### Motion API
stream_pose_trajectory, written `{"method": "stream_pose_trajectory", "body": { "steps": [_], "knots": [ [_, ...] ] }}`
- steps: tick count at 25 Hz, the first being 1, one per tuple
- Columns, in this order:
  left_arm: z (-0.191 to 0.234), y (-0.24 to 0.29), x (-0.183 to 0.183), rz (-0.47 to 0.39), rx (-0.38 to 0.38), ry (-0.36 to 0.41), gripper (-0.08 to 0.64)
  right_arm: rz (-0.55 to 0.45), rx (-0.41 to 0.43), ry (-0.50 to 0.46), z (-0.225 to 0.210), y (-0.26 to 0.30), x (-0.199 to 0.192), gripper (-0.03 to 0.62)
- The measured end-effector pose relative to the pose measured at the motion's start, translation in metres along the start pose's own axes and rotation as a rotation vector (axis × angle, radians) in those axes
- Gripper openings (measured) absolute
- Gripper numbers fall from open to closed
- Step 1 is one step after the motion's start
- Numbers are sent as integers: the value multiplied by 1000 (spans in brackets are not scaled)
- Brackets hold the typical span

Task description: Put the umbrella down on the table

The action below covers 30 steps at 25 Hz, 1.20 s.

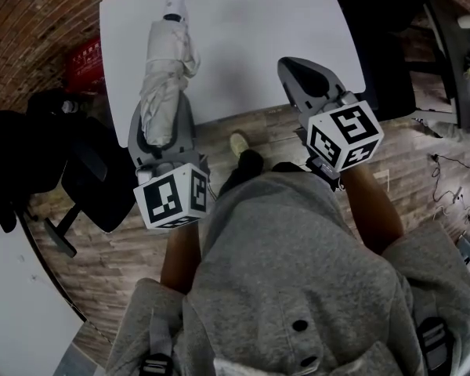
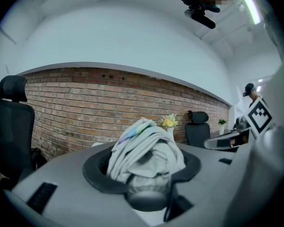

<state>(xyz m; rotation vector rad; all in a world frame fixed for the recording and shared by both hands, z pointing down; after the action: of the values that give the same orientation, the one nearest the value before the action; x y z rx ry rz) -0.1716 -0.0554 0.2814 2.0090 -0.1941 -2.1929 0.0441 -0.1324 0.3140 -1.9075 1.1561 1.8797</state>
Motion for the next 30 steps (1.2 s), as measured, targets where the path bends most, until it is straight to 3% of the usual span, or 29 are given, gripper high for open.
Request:
{"method": "stream_pose_trajectory", "body": {
  "steps": [15,30],
  "knots": [
    [29,28,-1,2,-33,-15,236,-2,-35,-10,7,31,13,28],
    [41,17,-4,-13,-50,-20,236,-29,-60,-34,22,29,19,28]
  ]
}}
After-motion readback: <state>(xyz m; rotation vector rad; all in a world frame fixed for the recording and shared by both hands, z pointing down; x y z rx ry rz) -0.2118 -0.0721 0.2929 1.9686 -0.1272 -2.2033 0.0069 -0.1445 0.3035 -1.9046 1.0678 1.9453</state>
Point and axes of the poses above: the fingertips, and each gripper's own axes: y forward along the fingers, z to its left, x out of its top, the point moved 4 cm from there along -y, backward along the fingers, and after that the axes turned 2 degrees about -x, right-handed, at the moved point
